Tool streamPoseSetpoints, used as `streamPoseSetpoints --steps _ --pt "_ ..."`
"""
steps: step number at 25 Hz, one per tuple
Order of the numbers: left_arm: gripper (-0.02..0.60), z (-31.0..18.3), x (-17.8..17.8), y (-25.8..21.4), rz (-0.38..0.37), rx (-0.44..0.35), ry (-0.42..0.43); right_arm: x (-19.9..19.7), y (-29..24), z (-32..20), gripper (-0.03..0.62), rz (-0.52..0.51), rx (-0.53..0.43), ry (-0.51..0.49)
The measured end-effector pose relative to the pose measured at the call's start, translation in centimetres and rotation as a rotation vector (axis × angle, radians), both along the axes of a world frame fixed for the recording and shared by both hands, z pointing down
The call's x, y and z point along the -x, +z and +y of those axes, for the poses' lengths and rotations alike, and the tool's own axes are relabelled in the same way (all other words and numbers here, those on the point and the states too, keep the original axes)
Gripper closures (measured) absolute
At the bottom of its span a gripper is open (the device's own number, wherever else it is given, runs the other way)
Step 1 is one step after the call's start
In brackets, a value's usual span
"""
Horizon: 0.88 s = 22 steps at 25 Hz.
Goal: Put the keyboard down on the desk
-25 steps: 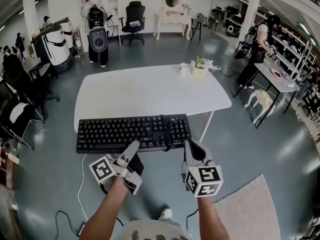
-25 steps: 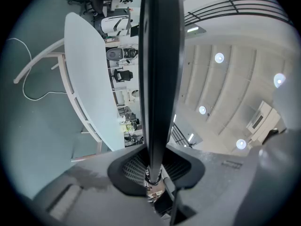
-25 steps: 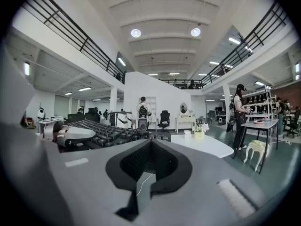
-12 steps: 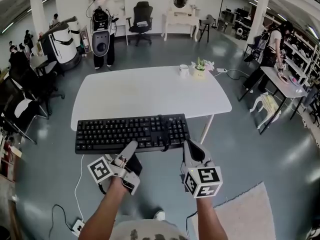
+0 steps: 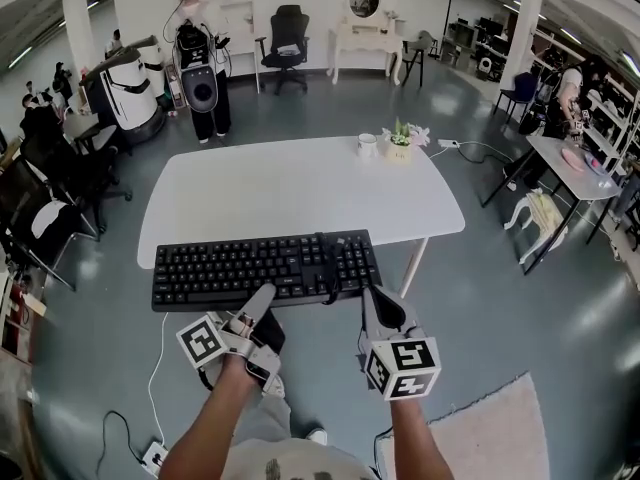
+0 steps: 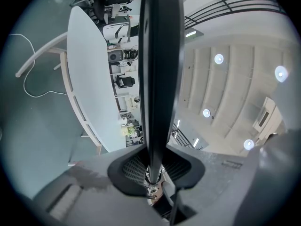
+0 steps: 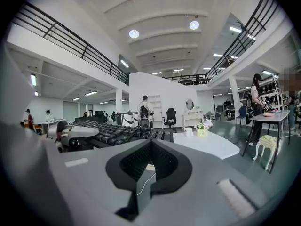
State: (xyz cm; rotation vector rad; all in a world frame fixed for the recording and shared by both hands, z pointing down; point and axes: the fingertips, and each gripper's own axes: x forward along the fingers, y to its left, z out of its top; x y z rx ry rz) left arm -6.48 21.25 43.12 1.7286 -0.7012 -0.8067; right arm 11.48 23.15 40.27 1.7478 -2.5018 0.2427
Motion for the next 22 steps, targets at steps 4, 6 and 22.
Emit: streamPoseSetpoints --steps 4,6,22 --pt "0.492 -1.8 0.2 -0.2 0.009 -0.005 0.007 0.4 -0.2 -1.9 0.594 0.007 0.000 0.002" --pt "0.492 -3.1 0.3 -0.2 0.014 -0.005 0.009 0.6 -0.2 -3.1 0.594 0.011 0.001 0.003" --pt "0.491 -20.2 7.0 0.7 0.040 0.023 0.056 7.6 -0.2 -19.9 0.594 0.050 0.046 0.041"
